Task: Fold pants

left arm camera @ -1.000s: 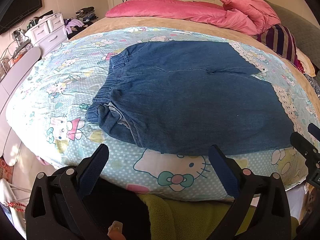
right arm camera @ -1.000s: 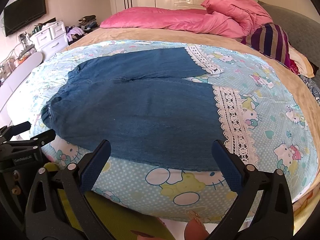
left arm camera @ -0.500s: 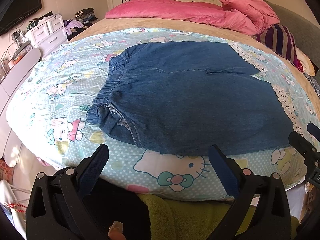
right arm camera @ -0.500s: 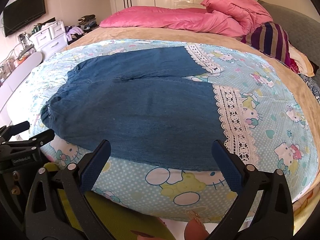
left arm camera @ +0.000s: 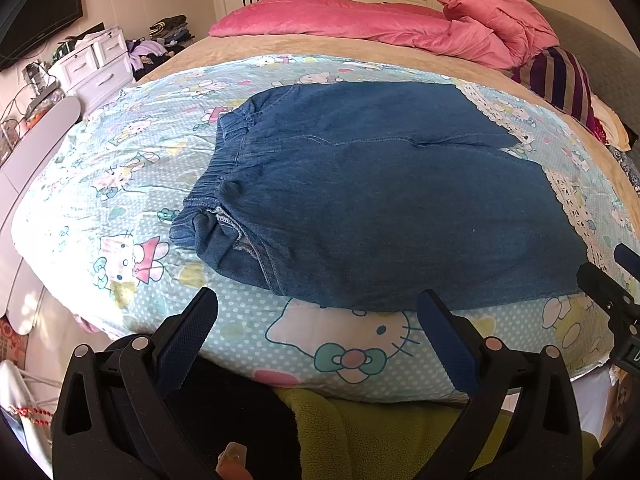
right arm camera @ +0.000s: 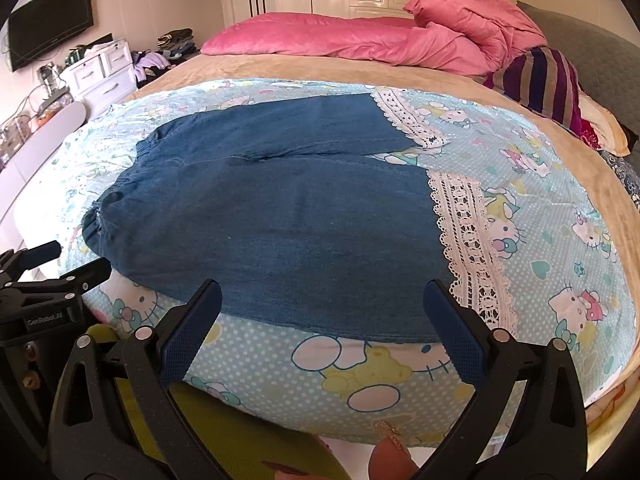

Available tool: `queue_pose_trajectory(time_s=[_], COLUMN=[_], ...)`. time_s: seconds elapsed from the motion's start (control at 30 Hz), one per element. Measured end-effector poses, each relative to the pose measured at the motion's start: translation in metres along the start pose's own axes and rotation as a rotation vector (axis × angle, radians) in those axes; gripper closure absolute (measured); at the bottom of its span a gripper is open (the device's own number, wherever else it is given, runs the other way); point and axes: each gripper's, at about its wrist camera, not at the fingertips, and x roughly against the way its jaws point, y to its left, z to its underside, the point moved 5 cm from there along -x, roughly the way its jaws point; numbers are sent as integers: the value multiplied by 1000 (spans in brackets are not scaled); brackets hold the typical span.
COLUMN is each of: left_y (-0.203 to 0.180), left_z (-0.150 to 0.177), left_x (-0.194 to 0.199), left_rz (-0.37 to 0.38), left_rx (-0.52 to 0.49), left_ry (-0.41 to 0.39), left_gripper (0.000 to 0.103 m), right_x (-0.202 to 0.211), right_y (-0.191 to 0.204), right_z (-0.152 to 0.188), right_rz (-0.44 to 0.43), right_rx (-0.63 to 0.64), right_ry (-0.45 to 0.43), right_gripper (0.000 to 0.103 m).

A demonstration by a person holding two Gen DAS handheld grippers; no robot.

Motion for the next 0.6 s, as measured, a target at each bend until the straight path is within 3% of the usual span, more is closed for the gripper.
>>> queue_pose_trajectory(time_s=[0.6], left_y=[6], left_z=[-6], left_x=[-13], left_rz=[-1], left_rx=[15], left_ry=[20], left_gripper=[4], right_x=[-6], right_y=[6], right_z=[-9], right_rz=[-22], right_rx=[27], right_ry=[-5], right_gripper=[8])
